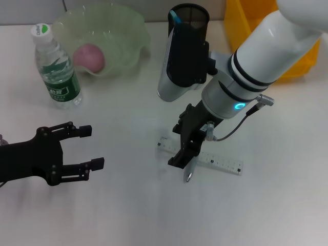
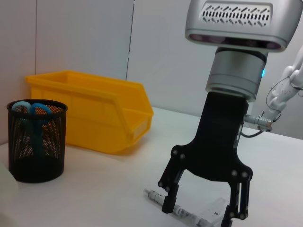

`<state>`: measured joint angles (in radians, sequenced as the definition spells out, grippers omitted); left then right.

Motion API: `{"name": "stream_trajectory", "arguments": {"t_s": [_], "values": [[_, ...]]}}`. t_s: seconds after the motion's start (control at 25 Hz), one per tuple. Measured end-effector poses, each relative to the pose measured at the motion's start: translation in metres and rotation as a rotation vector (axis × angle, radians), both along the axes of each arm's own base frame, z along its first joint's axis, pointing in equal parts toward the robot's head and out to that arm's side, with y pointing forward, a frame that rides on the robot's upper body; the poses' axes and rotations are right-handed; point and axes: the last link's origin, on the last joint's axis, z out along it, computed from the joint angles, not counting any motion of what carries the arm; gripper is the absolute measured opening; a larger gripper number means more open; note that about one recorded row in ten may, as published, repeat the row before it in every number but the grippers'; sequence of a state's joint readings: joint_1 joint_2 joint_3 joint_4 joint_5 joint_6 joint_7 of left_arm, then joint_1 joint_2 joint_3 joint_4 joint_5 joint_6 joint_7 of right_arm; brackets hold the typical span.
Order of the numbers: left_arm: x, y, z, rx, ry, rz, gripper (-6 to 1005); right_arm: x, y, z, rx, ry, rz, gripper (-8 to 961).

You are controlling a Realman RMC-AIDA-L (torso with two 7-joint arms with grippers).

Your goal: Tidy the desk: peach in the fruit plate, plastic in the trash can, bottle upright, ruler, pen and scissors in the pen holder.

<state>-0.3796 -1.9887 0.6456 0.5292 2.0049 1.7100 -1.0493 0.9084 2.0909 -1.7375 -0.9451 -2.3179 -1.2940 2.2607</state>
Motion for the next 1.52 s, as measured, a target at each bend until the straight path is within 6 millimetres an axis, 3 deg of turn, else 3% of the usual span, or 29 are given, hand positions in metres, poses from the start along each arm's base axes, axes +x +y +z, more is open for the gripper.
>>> {"name": "stream_trajectory", "arguments": {"t_s": [0.36,0.56,1.08,1.24,1.4,1.52], "values": [[-0.001,-0.003,-0.003,-0.001,-0.007,0.006,835,0.007,0.002,-0.007,0.028,-0.002,0.007,800],[-0.001,-0.004,-0.003,-0.002,-0.01,0.008,835,0.009,0.001,-0.008,0.03,0.007,0.005,608],[0.001,-0.004,-0.005,0.0,-0.021,0.006,834,0.011,0.001,-0.01,0.033,0.009,0.005,381],[0.001,-0.004,-0.004,0.001,-0.021,0.007,834,0.007,0.0,-0.008,0.034,0.031,-0.002,380],[0.001,-0.004,-0.004,0.001,-0.023,0.009,834,-0.005,0.006,0.016,0.069,0.138,-0.056,381],[0.001,-0.004,-0.004,0.001,-0.024,0.01,834,-0.018,0.019,0.06,0.172,0.326,-0.098,386]]}}
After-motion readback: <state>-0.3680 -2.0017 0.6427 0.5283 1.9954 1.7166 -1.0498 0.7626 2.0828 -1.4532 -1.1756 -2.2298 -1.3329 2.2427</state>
